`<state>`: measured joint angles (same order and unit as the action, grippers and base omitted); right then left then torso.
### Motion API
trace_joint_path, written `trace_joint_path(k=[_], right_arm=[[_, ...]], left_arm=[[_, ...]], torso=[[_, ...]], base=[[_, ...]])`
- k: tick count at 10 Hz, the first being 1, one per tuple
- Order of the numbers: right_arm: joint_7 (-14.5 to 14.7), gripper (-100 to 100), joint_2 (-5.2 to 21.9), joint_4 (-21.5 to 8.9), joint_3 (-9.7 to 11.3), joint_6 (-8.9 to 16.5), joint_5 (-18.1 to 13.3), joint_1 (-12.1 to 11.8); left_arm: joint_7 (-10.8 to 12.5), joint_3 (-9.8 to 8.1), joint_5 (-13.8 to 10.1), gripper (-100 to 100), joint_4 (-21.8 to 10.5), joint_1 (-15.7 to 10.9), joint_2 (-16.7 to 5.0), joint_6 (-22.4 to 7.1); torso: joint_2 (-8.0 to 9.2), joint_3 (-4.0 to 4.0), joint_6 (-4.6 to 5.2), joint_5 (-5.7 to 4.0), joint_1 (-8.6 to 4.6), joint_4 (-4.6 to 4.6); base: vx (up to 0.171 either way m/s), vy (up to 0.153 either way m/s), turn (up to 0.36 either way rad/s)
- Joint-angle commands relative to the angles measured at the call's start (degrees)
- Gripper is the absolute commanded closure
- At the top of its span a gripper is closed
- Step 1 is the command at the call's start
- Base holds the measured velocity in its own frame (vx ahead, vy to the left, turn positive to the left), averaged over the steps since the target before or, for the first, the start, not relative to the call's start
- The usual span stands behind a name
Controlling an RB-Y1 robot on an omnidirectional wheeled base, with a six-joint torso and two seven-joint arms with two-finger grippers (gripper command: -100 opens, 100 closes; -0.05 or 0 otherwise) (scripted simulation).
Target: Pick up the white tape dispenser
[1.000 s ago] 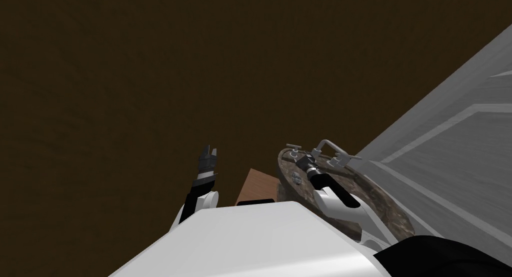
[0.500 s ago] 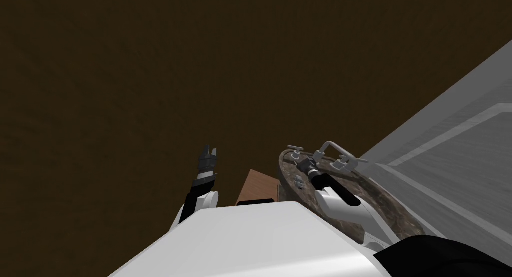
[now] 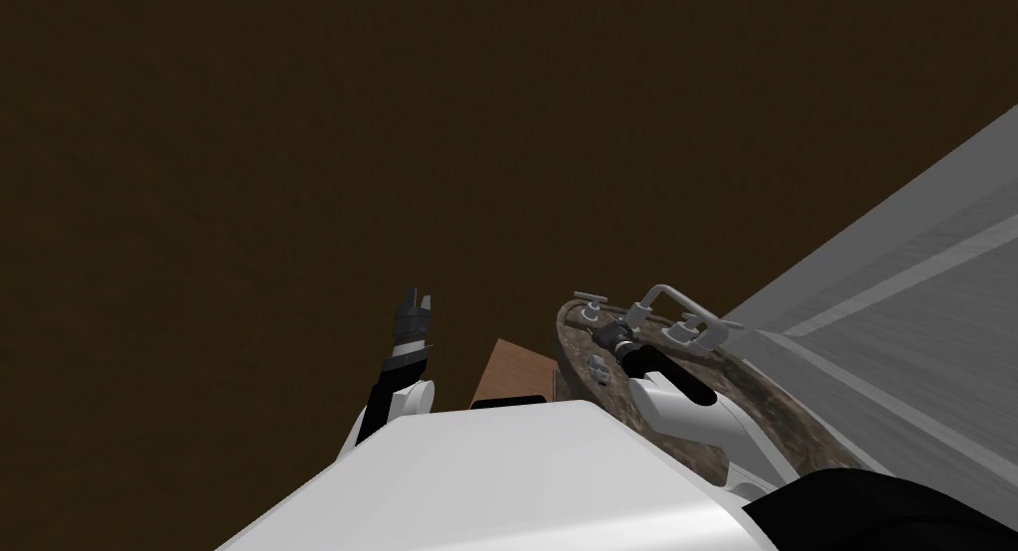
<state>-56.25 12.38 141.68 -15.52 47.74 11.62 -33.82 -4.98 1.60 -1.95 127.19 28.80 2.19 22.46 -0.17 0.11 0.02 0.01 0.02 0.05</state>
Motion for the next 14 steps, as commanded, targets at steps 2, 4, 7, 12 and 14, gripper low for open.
trace_joint_path(k=[2,4,7,12,14], right_arm=[[-4.11,-100,-0.57,0.47,-0.94,4.62,0.98,-0.14],[-4.64,-100,-0.57,0.47,-0.94,6.73,0.98,-0.14],[-9.83,-100,-1.38,0.7,-2.15,12.3,2.34,-0.3],[-14.81,-100,-2.39,0.89,-3.18,19.12,3.61,-0.57],[-17.06,-100,-2.97,1.02,-3.61,21.86,4.19,-0.78]], left_arm=[[0.0,0.0,0.0,0,0.0,0.0,0.0,0.0],[0.0,0.0,0.0,0,0.0,0.0,0.0,0.0],[0.0,0.0,0.0,0,0.0,0.0,0.0,0.0],[0.0,0.0,0.0,0,0.0,0.0,0.0,0.0],[0.0,0.0,0.0,0,0.0,0.0,0.0,0.0]], torso=[[0.0,0.0,-0.01,0.0,0.02,0.0],[0.0,0.0,-0.01,0.0,0.03,0.0],[0.05,-0.03,-0.01,0.0,0.02,-0.01],[0.05,-0.03,0.0,0.0,-0.01,-0.01],[0.06,-0.03,0.0,0.0,0.0,-0.01]], base=[[0.057,0.005,-0.014],[0.037,0.003,-0.006],[0.044,0.001,-0.022],[0.041,-0.001,-0.021],[0.038,-0.001,-0.024]])
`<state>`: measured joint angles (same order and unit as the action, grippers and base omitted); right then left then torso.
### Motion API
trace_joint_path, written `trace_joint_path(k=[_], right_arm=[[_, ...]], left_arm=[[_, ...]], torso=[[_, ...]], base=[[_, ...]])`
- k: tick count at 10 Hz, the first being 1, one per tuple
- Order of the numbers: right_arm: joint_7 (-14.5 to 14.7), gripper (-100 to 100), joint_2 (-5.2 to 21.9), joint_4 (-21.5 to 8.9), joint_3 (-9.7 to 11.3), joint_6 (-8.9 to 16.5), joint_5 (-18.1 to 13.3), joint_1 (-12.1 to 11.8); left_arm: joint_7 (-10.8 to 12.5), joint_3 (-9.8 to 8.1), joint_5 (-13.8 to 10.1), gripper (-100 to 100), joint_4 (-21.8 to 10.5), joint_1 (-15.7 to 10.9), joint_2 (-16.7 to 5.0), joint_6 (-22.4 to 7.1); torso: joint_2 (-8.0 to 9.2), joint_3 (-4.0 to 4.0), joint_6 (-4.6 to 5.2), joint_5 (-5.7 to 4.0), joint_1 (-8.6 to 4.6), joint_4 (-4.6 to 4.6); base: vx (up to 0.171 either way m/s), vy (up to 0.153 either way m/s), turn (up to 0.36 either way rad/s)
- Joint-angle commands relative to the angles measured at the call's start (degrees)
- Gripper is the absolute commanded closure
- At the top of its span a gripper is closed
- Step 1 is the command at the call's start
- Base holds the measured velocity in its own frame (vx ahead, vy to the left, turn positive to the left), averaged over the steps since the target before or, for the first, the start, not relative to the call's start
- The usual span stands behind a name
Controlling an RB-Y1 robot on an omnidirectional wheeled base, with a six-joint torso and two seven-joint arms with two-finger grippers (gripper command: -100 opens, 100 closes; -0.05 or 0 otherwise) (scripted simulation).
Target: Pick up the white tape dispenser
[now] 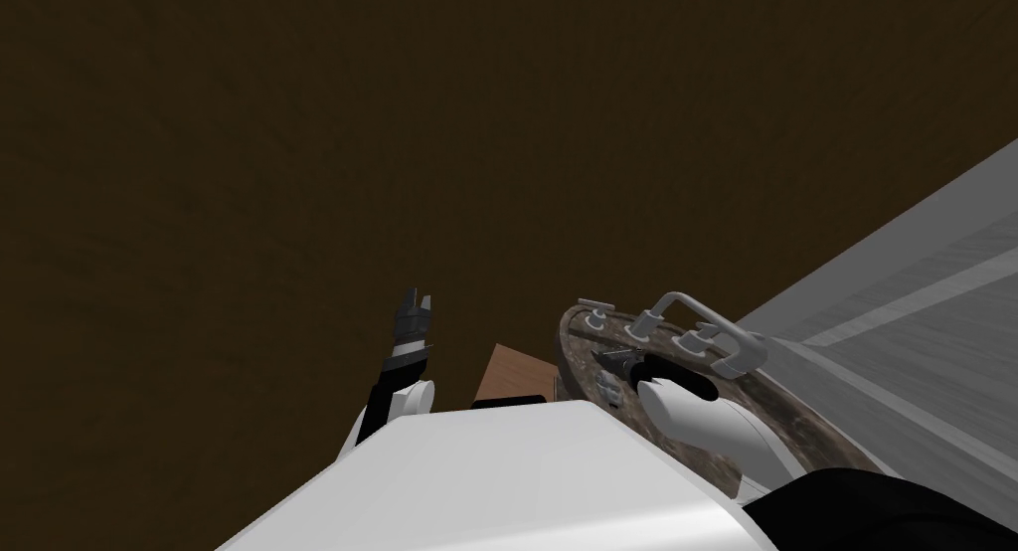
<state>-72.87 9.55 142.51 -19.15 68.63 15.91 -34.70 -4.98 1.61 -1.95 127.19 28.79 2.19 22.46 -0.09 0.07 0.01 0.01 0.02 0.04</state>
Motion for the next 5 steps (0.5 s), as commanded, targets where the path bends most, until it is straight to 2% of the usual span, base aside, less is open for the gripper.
trace_joint_path(k=[1,2,3,4,5], right_arm=[[-2.54,-100,-0.77,0.37,-0.34,2.86,0.45,-0.17],[-2.54,-100,-0.77,0.37,-0.34,3.55,0.45,-0.17],[-4.48,-100,-1.46,0.58,-0.65,5.57,0.96,-0.5],[-4.48,-100,-1.46,0.58,-0.65,5.98,0.96,-0.5],[-6.24,-100,-2.19,0.83,-0.89,8.0,1.43,-0.89]], left_arm=[[0.0,0.0,0.0,0,0.0,0.0,0.0,0.0],[0.0,0.0,0.0,0,0.0,0.0,0.0,0.0],[0.0,0.0,0.0,0,0.0,0.0,0.0,0.0],[0.0,0.0,0.0,0,0.0,0.0,0.0,0.0],[0.0,0.0,0.0,0,0.0,0.0,0.0,0.0]], torso=[[0.0,0.0,0.0,0.0,0.0,0.0],[0.01,-0.01,0.0,0.0,0.0,0.0],[0.02,-0.01,0.0,0.0,0.0,-0.01],[0.01,-0.01,0.01,0.0,0.0,0.0],[0.02,-0.01,-0.01,0.0,-0.01,-0.01]], base=[[0.032,-0.003,-0.031],[0.028,-0.003,-0.016],[0.036,-0.003,-0.03],[0.029,-0.005,-0.016],[0.029,-0.012,-0.026]])
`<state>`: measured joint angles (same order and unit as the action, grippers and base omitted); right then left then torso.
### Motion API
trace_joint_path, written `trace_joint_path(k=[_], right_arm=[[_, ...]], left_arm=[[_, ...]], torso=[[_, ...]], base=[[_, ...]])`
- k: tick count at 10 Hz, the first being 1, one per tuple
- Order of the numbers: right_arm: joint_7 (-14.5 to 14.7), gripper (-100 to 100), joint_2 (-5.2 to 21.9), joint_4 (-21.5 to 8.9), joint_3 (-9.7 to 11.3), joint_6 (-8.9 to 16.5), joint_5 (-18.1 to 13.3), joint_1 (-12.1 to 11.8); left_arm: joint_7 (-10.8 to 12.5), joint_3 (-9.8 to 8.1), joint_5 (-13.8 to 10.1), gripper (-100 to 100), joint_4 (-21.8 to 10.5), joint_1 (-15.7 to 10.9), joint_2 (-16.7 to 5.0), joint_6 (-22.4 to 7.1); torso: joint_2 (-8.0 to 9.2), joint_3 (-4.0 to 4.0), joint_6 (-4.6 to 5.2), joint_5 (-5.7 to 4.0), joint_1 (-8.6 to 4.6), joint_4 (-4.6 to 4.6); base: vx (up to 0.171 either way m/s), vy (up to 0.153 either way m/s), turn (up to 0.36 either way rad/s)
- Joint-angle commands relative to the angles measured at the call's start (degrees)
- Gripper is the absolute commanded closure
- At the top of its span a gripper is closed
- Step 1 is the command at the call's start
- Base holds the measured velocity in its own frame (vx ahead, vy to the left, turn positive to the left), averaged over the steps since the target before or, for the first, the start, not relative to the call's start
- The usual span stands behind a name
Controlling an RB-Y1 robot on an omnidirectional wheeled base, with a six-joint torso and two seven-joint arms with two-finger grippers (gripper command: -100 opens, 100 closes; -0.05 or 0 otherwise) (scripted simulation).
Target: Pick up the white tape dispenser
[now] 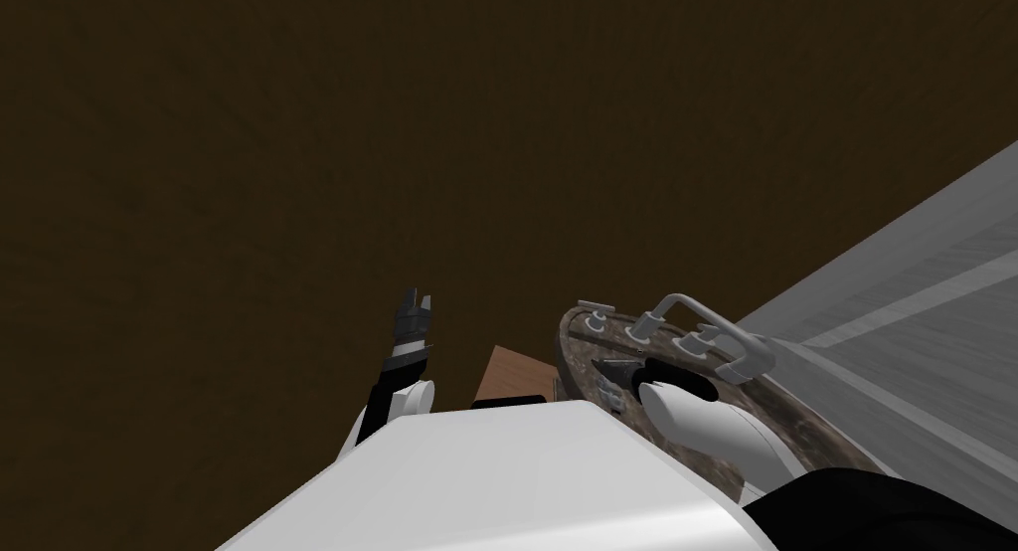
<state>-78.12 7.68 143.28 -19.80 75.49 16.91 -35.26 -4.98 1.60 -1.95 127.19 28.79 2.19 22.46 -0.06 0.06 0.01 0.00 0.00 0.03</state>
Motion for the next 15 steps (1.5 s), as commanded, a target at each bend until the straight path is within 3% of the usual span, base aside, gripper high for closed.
trace_joint_path(k=[1,2,6,7,8,9,10,13,14,15], right_arm=[[-2.56,-100,-1.1,0.32,-0.41,2.86,0.84,-0.8],[-2.56,-100,-1.1,0.32,-0.41,3.49,0.84,-0.8],[-6.65,-100,-4.75,0.5,-0.24,10.01,2.03,-3.41],[-7.07,-100,-5.59,0.17,-0.02,11.0,2.19,-4.07],[-6.66,-100,-4.92,0.0,-0.25,10.01,2.13,-3.42],[-6.81,0,-4.98,-0.03,-0.27,10.37,2.18,-3.44],[-6.33,-100,-5.0,-2.07,-0.71,9.27,2.05,-2.55],[-5.39,-100,-5.06,-6.15,-1.59,7.15,1.8,-0.76],[-5.69,-100,-4.96,-5.35,-1.44,7.81,1.83,-0.94],[-5.61,100,-4.98,-5.49,-1.46,7.64,1.81,-0.9]], left_arm=[[0.0,0.0,0.0,0,0.0,0.0,0.0,0.0],[0.0,0.0,0.0,0,0.0,0.0,0.0,0.0],[0.0,0.0,0.0,0,0.0,0.0,0.0,0.0],[0.0,0.0,0.0,0,0.0,0.0,0.0,0.0],[0.0,0.0,0.0,0,0.0,0.0,0.0,0.0],[0.0,0.0,0.0,0,0.0,0.0,0.0,0.0],[0.0,0.0,0.0,0,0.0,-0.01,0.0,0.0],[0.0,0.0,0.0,0,0.0,-0.01,0.0,0.0],[0.0,0.01,0.0,0,0.0,-0.01,0.0,0.0],[0.0,0.0,0.0,0,0.0,-0.01,0.0,0.0]], torso=[[0.0,0.0,0.0,0.0,0.0,0.0],[-0.02,0.01,0.01,0.0,-0.01,0.01],[0.05,-0.03,0.0,-0.01,-0.06,-0.01],[0.06,-0.03,0.0,-0.02,-0.08,-0.01],[0.07,-0.04,-0.01,-0.02,-0.09,-0.01],[0.09,-0.05,-0.01,-0.01,-0.03,-0.02],[0.11,-0.06,-0.01,0.0,0.01,-0.02],[0.14,-0.08,-0.01,0.02,0.09,-0.03],[0.14,-0.08,-0.01,0.02,0.09,-0.03],[0.14,-0.08,-0.01,0.02,0.06,-0.03]], base=[[0.043,-0.017,-0.038],[0.027,-0.014,-0.012],[0.02,-0.026,-0.02],[0.013,-0.032,-0.005],[0.004,-0.013,0.001],[0.0,0.0,0.0],[-0.004,0.008,0.043],[-0.009,0.018,0.035],[-0.003,0.007,0.005],[0.0,0.0,0.0]])
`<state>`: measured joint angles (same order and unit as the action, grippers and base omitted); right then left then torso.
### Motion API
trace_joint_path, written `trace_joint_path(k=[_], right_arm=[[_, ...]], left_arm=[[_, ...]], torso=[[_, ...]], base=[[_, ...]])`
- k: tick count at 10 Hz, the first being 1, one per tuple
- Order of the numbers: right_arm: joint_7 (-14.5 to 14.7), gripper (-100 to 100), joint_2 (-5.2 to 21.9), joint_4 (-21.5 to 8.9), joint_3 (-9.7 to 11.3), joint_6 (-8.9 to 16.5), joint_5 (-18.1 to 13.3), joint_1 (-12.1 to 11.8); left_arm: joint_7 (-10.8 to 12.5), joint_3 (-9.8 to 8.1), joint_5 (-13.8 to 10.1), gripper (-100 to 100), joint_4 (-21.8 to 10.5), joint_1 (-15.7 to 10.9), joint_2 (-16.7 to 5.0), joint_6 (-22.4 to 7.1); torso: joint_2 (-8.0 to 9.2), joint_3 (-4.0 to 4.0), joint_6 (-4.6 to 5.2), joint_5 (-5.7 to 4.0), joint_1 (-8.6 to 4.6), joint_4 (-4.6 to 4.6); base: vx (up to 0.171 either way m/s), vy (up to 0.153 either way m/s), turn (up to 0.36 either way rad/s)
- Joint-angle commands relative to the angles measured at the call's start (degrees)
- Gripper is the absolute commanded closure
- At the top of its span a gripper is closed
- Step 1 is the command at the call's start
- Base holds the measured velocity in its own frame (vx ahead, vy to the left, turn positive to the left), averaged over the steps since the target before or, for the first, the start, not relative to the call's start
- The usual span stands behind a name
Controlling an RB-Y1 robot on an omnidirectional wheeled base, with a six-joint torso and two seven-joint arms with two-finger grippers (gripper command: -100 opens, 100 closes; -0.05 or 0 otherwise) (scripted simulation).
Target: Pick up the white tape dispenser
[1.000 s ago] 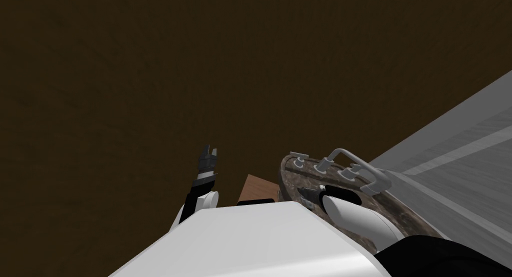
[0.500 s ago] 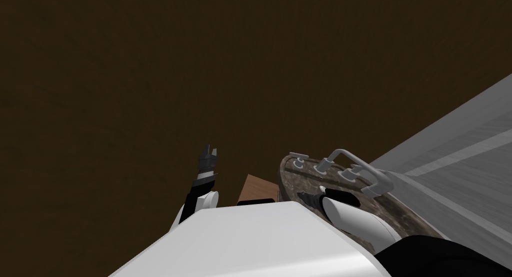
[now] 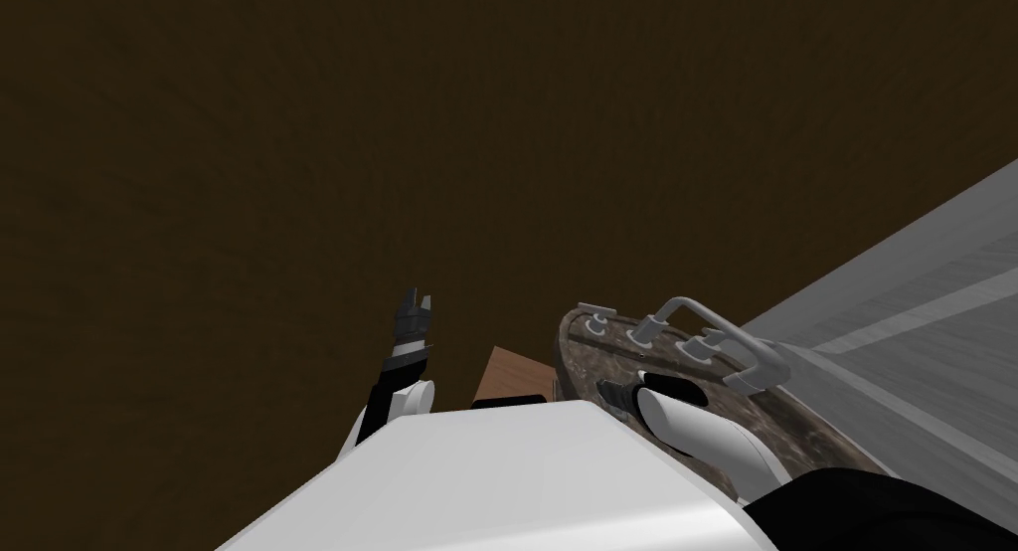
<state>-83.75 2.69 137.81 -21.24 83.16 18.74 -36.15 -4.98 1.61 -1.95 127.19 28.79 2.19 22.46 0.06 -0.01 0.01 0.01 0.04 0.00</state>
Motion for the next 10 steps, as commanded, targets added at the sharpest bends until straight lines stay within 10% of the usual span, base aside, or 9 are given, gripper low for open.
trace_joint_path(k=[1,4,5,6,9,10], right_arm=[[0.0,100,0.0,0.0,0.0,0.0,0.0,0.0],[-0.01,100,-0.01,-0.01,0.0,0.01,0.0,-0.01],[0.0,0,0.0,-0.01,0.0,0.01,0.0,-0.01],[-0.39,100,-0.03,2.04,0.44,0.9,0.14,-1.05],[-0.8,100,0.12,4.16,0.6,2.0,0.56,-1.96],[-0.87,0,0.16,4.38,0.55,2.24,0.64,-2.03]], left_arm=[[0.0,0.0,0.0,0,0.0,0.0,0.0,0.0],[0.0,0.0,0.0,0,0.0,0.0,0.0,0.0],[0.0,0.0,0.0,0,0.0,0.0,0.0,0.0],[0.0,0.0,0.0,0,0.0,0.0,0.0,0.0],[0.0,0.0,0.0,0,0.0,0.0,0.0,0.0],[0.0,0.0,0.0,0,0.0,0.0,0.0,0.0]], torso=[[0.0,0.0,0.0,0.0,0.0,0.0],[-0.01,0.0,0.0,-0.01,-0.04,0.0],[-0.01,0.0,0.0,0.0,-0.04,0.0],[-0.01,0.0,0.0,0.0,-0.04,0.0],[0.0,-0.01,0.03,0.02,-0.08,-0.01],[0.0,0.0,0.01,0.0,-0.06,-0.01]], base=[[0.0,0.0,0.0],[0.0,0.0,0.0],[0.0,0.0,0.0],[0.007,-0.012,-0.043],[0.008,-0.017,-0.032],[0.0,0.0,0.0]])
